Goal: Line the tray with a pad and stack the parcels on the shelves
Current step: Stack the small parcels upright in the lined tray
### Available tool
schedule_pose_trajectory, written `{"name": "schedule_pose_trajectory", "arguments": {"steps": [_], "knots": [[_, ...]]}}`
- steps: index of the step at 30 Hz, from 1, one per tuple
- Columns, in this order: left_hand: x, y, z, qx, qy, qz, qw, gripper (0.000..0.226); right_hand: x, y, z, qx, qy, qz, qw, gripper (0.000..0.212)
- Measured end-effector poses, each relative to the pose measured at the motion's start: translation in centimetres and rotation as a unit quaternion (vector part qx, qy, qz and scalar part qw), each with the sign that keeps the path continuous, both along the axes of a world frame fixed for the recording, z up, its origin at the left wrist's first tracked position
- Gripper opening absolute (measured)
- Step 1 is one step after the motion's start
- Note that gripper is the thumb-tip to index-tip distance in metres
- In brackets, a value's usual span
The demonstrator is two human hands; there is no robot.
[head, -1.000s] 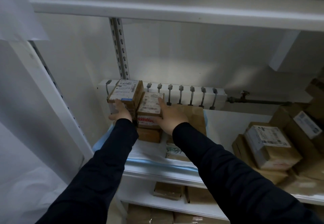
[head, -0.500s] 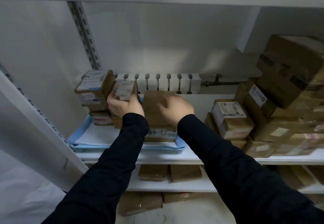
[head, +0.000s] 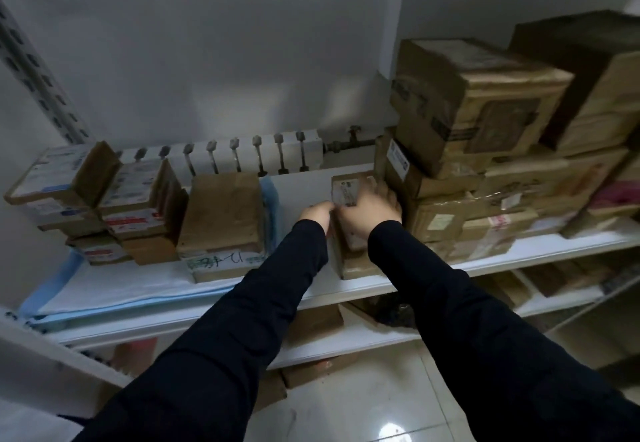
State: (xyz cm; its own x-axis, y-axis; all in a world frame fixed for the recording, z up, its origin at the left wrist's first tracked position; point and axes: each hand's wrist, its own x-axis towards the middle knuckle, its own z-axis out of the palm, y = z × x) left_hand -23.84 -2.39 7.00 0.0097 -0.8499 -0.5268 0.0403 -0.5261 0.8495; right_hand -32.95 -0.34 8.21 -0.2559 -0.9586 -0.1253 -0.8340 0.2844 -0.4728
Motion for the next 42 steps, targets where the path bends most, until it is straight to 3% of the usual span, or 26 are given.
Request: {"name": "schedule_pose_trajectory", "arguments": {"steps": [5, 9, 13, 17, 18, 19, 22, 24, 26, 34, 42], "knots": [[-3.0, 0.3, -0.5, 0.020, -0.044, -0.013, 0.999, 0.051, -1.8, -0.3, -0.8, 0.025, -0.036, -0.012, 0.999, 0.072], [-4.2, 0.0, -0.8, 0.016, -0.044, -0.002, 0.999, 0.063, -2.7, -0.8, -0.4, -0.061, -0.160, -0.037, 0.985, 0.043], [-3.2, -0.5, -1.0, -0.044, 0.004, 0.047, 0.998, 0.062, -3.0, -0.9, 0.8, -0.145, -0.349, -0.049, 0.924, 0.033], [-0.4, -0.7, -1.2, -0.089, 0.029, 0.081, 0.992, 0.048, -2.9, -1.9, 1.2, -0.137, -0.489, -0.075, 0.858, 0.025], [0.3, -0.9, -1.3, -0.084, 0.050, 0.098, 0.990, 0.045, -3.0, -2.3, 0.7, -0.121, -0.490, -0.080, 0.860, 0.027], [1.0, -1.2, -1.3, -0.075, 0.078, 0.115, 0.987, 0.044, -3.2, -2.5, -0.1, -0.098, -0.464, -0.075, 0.877, 0.032], [2.6, -1.4, -1.2, -0.032, 0.146, 0.157, 0.976, 0.050, -3.2, -2.5, -3.4, 0.043, -0.236, -0.026, 0.971, 0.052], [3.2, -1.2, -1.1, -0.009, 0.167, 0.161, 0.973, 0.054, -2.7, -2.2, -5.2, 0.136, -0.114, -0.003, 0.984, 0.065], [3.8, -1.3, -1.2, -0.002, 0.175, 0.152, 0.973, 0.047, -1.8, -2.1, -5.7, 0.164, -0.035, 0.020, 0.986, 0.074], [4.3, -0.5, -1.7, 0.039, 0.216, 0.125, 0.968, 0.046, -1.4, -2.8, -6.0, 0.157, 0.027, 0.005, 0.987, 0.109], [4.9, 0.0, -1.6, 0.050, 0.262, 0.123, 0.956, 0.059, -0.5, -2.6, -6.5, 0.159, 0.069, 0.002, 0.985, 0.125]]}}
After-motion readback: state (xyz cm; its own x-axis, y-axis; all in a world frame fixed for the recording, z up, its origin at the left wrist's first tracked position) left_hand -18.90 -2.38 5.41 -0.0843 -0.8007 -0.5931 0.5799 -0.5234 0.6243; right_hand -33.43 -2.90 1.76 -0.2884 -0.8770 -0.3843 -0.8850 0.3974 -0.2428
